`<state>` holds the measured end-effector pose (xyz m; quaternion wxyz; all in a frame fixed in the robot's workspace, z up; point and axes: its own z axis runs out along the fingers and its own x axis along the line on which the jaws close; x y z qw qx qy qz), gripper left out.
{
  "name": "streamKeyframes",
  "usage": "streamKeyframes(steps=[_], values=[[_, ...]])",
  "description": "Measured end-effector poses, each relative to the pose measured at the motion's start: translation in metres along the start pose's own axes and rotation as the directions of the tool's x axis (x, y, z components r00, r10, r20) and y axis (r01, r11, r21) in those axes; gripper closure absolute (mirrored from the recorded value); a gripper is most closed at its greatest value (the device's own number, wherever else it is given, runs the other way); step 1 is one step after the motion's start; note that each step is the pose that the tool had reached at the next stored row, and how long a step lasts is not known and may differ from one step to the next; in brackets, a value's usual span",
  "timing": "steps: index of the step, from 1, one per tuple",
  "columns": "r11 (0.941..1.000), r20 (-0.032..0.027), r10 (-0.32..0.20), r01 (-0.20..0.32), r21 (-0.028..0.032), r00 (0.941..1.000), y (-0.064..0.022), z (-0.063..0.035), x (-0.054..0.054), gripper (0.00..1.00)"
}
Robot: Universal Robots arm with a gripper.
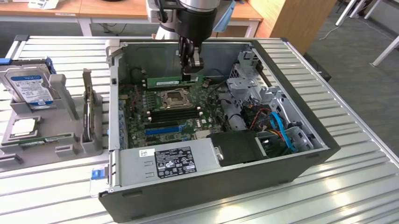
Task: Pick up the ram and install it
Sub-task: 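Pick up the ram and move it above insertion slot, then insert the ram into the slot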
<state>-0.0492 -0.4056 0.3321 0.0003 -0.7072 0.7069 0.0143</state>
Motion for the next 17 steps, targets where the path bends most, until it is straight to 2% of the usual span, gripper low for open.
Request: streamKeyframes(steps=[17], values=[[1.0000, 0.0000, 0.000, 0.000, 0.0000, 1.0000, 0.0000, 0.0027, 0.0018, 0.88]])
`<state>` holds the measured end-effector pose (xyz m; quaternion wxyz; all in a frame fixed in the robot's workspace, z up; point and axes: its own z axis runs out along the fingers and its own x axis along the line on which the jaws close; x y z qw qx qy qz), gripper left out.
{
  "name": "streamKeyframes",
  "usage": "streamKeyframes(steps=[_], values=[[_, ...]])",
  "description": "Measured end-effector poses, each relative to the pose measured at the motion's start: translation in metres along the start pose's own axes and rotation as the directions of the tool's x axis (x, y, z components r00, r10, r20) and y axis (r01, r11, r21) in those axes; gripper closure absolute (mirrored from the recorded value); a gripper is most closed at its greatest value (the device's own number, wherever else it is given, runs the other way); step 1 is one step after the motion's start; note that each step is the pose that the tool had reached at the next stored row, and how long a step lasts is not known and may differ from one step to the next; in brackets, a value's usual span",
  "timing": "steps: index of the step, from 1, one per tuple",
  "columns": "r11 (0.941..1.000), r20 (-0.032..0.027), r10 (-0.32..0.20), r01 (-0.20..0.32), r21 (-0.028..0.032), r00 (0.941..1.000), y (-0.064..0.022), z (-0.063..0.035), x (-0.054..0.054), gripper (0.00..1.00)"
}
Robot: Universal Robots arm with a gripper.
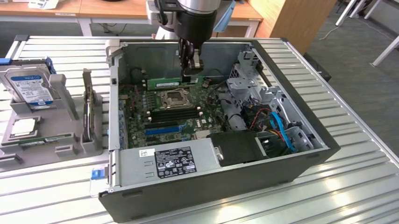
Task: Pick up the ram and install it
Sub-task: 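Insert the ram into the slot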
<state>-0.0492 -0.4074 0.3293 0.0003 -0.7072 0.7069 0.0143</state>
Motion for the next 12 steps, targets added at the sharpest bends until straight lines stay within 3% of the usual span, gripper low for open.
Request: streamKeyframes(steps=[12], values=[[1.0000, 0.0000, 0.000, 0.000, 0.0000, 1.0000, -0.0005, 0.0136, 0.000, 0.88]])
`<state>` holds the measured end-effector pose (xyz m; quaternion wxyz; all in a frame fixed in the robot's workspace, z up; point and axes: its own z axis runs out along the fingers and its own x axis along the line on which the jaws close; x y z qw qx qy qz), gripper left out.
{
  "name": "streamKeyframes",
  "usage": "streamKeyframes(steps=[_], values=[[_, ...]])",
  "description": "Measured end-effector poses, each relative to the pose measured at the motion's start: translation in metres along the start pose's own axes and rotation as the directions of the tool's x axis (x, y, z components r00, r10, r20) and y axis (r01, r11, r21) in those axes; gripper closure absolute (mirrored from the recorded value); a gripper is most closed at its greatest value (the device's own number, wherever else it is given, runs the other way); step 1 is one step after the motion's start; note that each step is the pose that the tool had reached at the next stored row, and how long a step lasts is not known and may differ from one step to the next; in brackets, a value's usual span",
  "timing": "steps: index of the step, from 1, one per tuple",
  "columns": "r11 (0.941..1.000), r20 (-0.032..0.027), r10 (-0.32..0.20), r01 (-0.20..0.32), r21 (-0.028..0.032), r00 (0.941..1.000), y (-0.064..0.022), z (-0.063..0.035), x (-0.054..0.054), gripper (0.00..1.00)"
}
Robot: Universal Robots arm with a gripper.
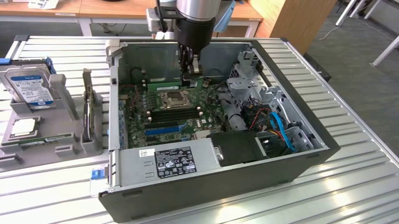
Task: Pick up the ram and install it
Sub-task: 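Insert the ram into the slot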
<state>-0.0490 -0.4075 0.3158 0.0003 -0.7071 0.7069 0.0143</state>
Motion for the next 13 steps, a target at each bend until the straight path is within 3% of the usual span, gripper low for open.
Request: streamKeyframes(steps=[5, 13], values=[[1.0000, -0.0001, 0.000, 0.000, -0.0001, 1.0000, -0.0001, 0.0056, 0.0001, 0.88], [1.0000, 0.0001, 0.000, 0.000, 0.0001, 1.0000, -0.0028, 0.0058, 0.0002, 0.88]])
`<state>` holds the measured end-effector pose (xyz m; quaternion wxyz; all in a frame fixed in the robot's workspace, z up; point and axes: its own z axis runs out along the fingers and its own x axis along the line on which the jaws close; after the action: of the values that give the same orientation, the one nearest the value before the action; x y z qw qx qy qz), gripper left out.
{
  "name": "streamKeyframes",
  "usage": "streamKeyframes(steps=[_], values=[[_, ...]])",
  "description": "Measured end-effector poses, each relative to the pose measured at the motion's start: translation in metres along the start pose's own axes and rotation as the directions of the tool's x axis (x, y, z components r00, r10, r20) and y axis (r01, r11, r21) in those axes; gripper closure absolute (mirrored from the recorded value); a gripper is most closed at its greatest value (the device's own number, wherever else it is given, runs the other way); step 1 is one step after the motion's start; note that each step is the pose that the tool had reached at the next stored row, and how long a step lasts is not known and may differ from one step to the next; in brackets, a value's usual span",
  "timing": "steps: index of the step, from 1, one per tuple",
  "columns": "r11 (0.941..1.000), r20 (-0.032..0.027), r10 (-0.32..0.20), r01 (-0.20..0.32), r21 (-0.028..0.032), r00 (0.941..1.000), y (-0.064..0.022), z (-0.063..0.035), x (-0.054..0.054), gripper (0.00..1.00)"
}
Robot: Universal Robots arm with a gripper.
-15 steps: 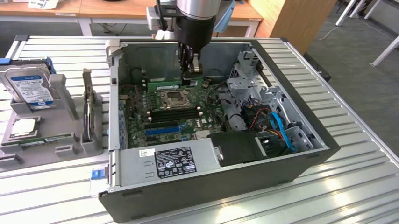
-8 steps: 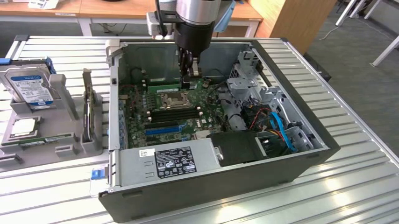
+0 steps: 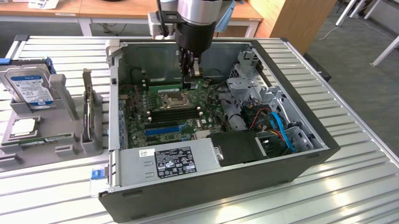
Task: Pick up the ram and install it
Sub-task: 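Insert the ram into the slot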
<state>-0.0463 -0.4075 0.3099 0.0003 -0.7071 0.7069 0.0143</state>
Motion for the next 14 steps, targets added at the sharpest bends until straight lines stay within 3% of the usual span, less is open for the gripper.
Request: streamKeyframes(steps=[7, 14], values=[[1.0000, -0.0002, 0.000, 0.000, -0.0001, 1.0000, -0.0062, -0.0002, 0.0001, 0.88], [1.0000, 0.0001, 0.000, 0.000, 0.0000, 1.0000, -0.0063, 0.0020, 0.0000, 0.88]])
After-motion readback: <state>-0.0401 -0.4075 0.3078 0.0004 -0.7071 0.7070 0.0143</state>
